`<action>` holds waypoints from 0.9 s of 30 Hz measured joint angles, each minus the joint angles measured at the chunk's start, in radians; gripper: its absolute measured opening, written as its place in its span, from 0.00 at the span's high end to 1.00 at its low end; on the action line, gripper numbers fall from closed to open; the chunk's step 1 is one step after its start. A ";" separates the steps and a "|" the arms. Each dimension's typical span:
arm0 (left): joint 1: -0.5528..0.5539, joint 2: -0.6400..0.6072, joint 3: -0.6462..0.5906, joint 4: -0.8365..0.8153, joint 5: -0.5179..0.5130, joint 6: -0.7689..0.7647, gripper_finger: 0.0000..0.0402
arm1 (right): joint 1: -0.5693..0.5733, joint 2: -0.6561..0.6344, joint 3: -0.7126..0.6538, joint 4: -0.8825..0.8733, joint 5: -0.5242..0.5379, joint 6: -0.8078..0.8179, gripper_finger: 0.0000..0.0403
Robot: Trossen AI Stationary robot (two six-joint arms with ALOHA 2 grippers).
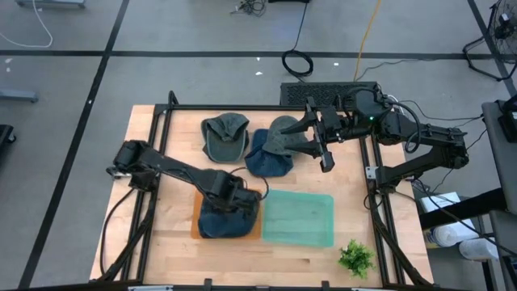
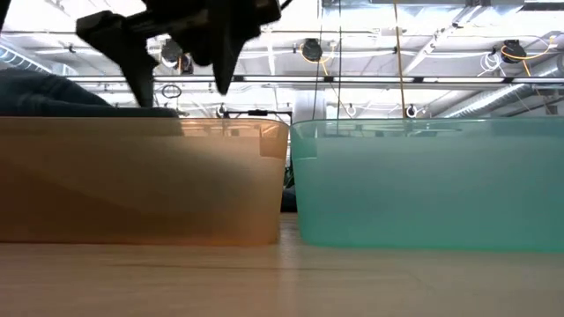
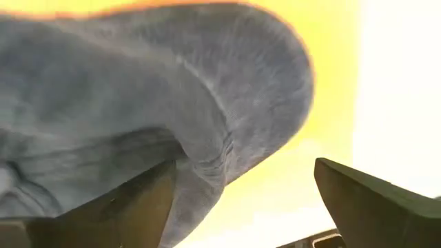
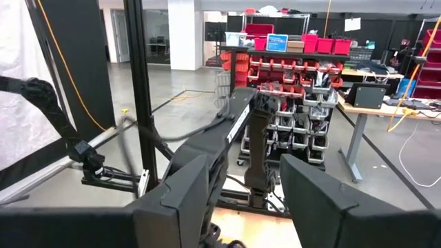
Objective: Pick & Place hat
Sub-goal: Put the left blue cap into the orange bin, then put the blue cap into the orange bin
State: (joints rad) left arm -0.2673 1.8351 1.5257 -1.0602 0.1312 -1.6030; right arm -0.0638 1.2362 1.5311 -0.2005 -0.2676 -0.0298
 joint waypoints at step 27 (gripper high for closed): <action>0.064 -0.307 0.002 -0.059 0.133 0.899 0.12 | 0.000 0.000 0.000 -0.001 0.003 0.120 0.58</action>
State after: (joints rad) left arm -0.2034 1.5278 1.5276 -1.1190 0.2638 -0.7038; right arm -0.0635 1.2362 1.5311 -0.2012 -0.2651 0.0898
